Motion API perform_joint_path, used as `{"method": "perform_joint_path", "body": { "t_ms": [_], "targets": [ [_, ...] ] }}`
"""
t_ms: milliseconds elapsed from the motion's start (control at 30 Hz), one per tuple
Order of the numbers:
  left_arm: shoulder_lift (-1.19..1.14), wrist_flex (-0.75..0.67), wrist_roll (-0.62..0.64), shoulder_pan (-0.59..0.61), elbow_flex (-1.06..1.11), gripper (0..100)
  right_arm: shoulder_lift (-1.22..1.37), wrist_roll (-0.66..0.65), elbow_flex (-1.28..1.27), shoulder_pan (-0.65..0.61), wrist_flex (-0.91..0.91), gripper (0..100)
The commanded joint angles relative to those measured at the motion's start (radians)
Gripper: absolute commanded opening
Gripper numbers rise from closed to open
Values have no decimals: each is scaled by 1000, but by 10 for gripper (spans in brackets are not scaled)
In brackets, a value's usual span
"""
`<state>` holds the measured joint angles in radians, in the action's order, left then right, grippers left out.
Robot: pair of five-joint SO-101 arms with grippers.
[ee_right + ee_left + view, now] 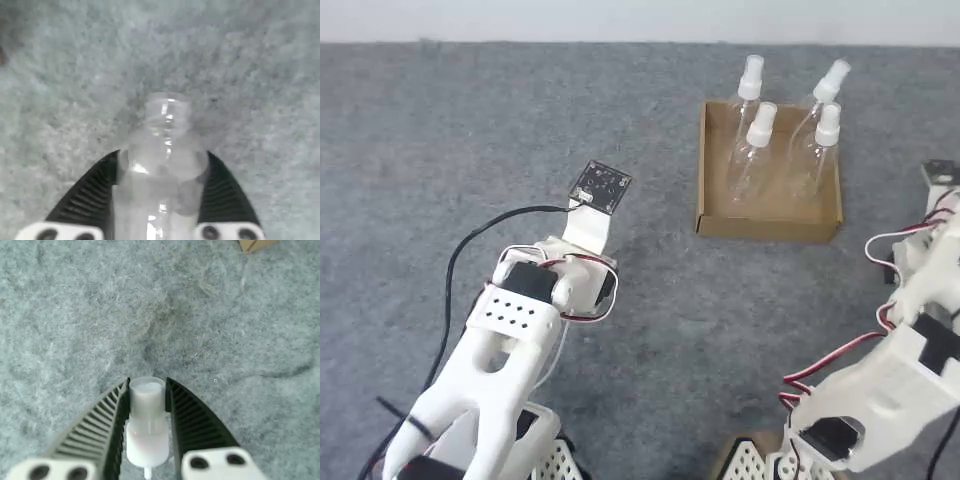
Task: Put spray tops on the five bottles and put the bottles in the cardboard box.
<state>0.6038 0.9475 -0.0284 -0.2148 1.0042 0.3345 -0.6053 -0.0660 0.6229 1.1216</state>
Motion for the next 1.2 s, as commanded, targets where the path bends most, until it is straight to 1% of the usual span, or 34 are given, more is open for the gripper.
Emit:
{"method": "perform_joint_path", "body": {
  "t_ms": [0,100,167,233,333,500,667,800,900,1000,1100,1167],
  "targets": [
    [43,-26,12,0,-8,28,-30,-9,160,1,119,6],
    [43,-31,12,0,-10,28,-97,2,203,-21,203,5],
    [44,-32,14,2,-22,27,-183,43,189,-56,232,5],
    [44,-25,14,5,-53,27,-302,78,133,-99,239,5],
    [44,-2,14,51,-114,27,-527,114,-12,-191,222,5],
    [44,63,14,124,-260,27,-914,195,-307,-397,133,5],
    [46,157,20,133,-455,27,-1159,313,-485,-699,130,5],
    [55,247,69,133,-615,27,-1230,397,-568,-954,90,6],
    [133,279,83,133,-670,27,-1230,431,-626,-1106,19,6],
    [255,279,81,133,-674,27,-1231,457,-683,-1207,-56,6],
    [353,273,89,133,-677,27,-1239,446,-750,-1274,-145,6],
    [400,256,135,133,-682,28,-1241,446,-802,-1307,-196,6]
  ]
}}
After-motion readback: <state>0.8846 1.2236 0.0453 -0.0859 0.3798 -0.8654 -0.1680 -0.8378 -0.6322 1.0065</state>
